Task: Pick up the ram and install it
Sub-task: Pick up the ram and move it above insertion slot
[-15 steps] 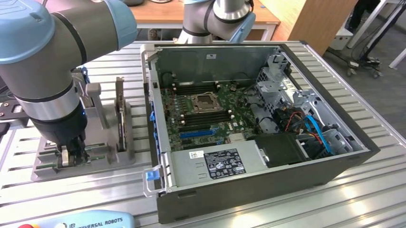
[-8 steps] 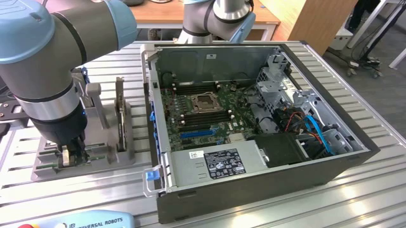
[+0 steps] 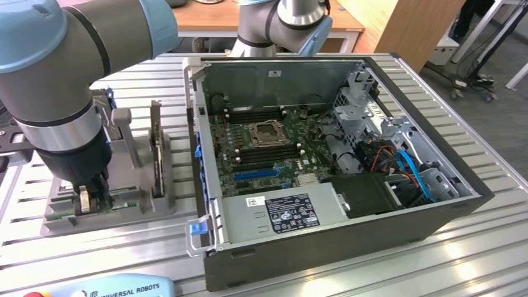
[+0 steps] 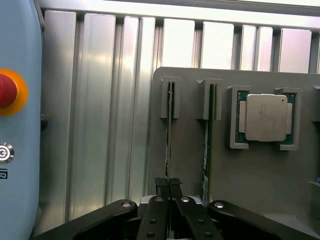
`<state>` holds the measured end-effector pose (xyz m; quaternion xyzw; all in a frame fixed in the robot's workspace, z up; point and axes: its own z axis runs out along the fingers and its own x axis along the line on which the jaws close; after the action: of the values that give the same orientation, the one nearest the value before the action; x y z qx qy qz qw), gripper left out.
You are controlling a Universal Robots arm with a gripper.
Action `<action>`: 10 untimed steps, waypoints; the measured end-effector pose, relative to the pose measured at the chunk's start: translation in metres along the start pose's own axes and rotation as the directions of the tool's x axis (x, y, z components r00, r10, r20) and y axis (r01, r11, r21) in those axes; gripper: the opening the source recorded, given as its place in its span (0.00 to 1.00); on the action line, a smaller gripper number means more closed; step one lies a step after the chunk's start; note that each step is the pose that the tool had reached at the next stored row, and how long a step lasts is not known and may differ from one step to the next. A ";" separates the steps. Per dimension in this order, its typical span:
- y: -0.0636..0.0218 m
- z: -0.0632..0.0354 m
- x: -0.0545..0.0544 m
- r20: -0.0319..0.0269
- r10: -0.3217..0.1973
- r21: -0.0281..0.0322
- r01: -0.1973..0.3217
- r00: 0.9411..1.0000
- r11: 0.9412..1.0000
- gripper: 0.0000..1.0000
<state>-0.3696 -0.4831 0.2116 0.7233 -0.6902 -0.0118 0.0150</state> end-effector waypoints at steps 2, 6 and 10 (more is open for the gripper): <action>0.0001 -0.0026 0.000 0.000 0.000 0.000 0.000 1.000 1.000 0.12; 0.0003 -0.0087 0.000 0.000 0.000 0.000 0.000 1.000 1.000 0.12; 0.0004 -0.0150 0.000 0.000 0.000 0.000 0.000 1.000 1.000 0.12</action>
<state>-0.3694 -0.4832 0.2266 0.7234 -0.6902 -0.0118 0.0150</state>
